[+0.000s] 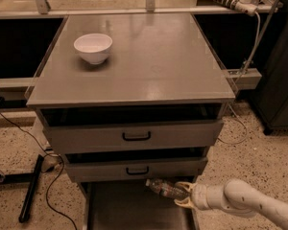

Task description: Place water bottle into bottom drawer

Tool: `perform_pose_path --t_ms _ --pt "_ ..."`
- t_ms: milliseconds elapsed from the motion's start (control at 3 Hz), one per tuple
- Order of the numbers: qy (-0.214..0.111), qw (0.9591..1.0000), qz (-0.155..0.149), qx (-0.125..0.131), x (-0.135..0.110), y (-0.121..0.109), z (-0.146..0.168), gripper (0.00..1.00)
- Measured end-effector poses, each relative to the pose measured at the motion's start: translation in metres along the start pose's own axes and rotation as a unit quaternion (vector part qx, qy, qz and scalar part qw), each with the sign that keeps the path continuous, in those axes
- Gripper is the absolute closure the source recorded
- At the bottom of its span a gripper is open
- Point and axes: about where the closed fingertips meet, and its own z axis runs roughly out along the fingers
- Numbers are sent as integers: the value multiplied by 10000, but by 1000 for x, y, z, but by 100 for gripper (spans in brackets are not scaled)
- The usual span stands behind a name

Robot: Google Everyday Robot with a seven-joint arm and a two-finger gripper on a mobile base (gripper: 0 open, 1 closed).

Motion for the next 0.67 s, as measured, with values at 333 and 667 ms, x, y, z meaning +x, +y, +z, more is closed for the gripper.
perform_pose_path --t_ms 333,667 --pt "0 10000 0 0 0 0 0 100" --pt "24 10000 67 -57 4 2 9 100"
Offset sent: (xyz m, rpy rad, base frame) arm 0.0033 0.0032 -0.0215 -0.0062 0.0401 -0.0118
